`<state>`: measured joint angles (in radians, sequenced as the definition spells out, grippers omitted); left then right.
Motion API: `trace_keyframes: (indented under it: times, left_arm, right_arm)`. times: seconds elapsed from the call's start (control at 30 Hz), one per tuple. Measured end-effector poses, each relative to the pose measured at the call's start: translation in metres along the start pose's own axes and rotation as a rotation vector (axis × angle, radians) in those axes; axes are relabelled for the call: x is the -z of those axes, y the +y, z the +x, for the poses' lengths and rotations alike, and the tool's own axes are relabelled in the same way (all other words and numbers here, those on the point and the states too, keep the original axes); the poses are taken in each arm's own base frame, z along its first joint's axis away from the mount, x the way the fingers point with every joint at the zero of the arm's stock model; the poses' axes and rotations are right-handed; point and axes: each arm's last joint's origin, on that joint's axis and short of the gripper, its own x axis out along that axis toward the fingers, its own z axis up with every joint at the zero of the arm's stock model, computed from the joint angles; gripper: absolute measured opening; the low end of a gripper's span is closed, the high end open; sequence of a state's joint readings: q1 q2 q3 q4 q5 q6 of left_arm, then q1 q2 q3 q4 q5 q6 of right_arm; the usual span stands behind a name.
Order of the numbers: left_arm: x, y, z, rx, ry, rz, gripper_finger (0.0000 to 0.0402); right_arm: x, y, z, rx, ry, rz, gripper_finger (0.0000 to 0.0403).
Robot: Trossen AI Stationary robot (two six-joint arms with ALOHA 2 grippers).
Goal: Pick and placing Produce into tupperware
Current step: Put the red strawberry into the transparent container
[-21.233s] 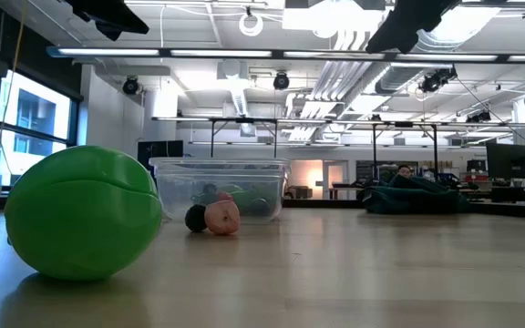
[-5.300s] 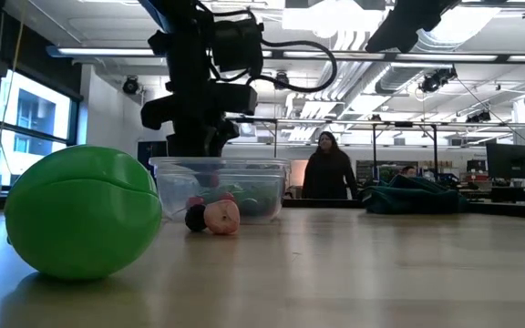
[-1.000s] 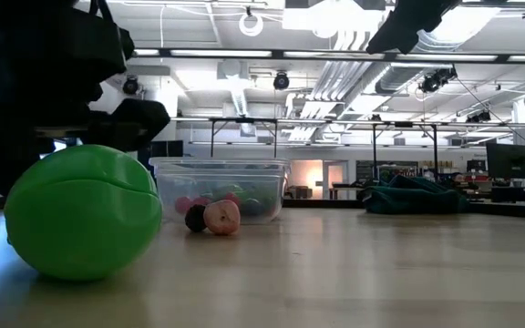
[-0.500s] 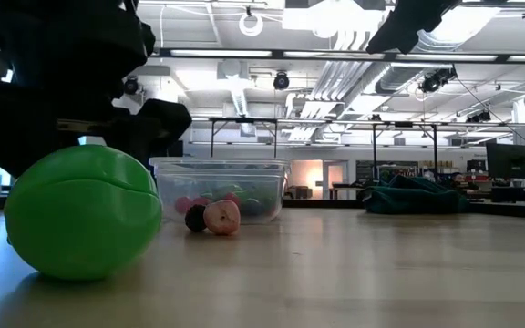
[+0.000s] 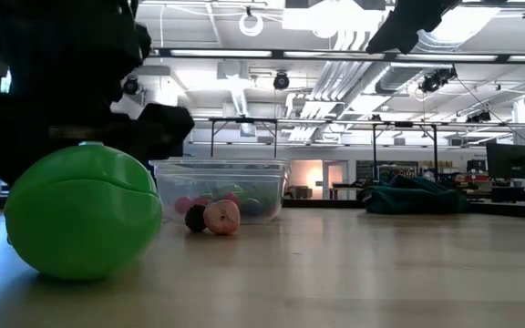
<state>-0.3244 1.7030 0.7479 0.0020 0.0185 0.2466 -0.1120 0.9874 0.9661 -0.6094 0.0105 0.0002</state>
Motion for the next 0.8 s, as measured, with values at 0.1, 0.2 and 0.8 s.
trace_keyframes:
  times: [0.1, 0.2, 0.8]
  left_arm:
    - [0.0017, -0.0005, 0.0026, 0.003, 0.01, -0.007, 0.0182]
    - [0.0021, -0.0007, 0.0052, 0.003, 0.011, -0.008, 0.0182]
    - [-0.0025, 0.0008, 0.0056, -0.016, -0.026, -0.015, 0.0181]
  right_arm:
    - [0.0, 0.0, 0.0, 0.0, 0.0, 0.0, 0.0068]
    - [0.0003, -0.0001, 0.0001, 0.0, 0.003, 0.0, 0.0068]
    - [0.0003, 0.0, 0.0001, 0.0, 0.004, 0.0, 0.0068]
